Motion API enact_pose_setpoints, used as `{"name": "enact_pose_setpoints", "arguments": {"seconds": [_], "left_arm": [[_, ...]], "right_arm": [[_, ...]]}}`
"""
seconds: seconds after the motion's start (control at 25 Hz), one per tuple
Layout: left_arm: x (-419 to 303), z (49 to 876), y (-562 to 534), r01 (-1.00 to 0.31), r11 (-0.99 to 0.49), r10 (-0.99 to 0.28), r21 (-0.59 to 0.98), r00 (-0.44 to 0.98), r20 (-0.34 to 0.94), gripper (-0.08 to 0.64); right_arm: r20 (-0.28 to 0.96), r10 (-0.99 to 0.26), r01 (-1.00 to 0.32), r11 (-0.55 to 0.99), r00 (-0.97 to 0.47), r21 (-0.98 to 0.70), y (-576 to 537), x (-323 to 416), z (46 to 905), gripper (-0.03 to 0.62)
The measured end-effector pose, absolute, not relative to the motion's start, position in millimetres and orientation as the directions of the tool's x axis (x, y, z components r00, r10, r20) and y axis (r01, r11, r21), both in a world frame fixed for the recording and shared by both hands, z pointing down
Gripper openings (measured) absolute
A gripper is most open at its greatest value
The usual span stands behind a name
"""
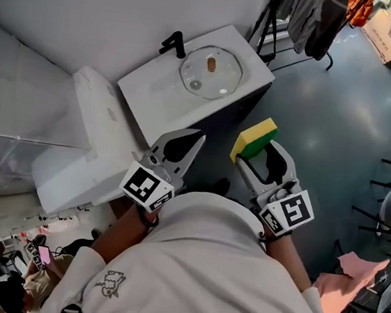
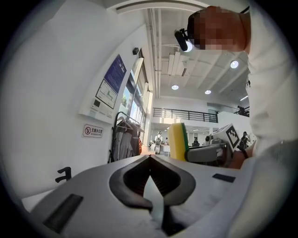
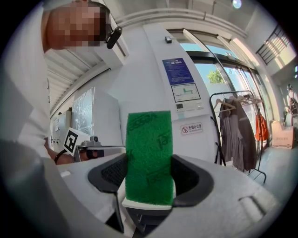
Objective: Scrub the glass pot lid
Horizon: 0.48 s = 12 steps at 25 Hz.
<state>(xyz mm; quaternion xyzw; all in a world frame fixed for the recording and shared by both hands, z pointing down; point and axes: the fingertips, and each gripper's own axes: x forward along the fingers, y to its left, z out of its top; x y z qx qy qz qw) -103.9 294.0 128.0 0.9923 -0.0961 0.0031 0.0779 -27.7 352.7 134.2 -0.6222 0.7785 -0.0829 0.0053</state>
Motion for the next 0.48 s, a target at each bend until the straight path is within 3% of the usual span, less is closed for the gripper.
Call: {"name": "enact_pose_setpoints", "arguments": {"seconds": [0.48], "left_arm": [[-35,152,277,-0.195,-0.968,-0.185,0.160,0.980,0.074,-0.002]], "right_arm": [[0.114,-0.973,-0.969,0.181,-0.201,-0.165,349,49,155,0.291]]}}
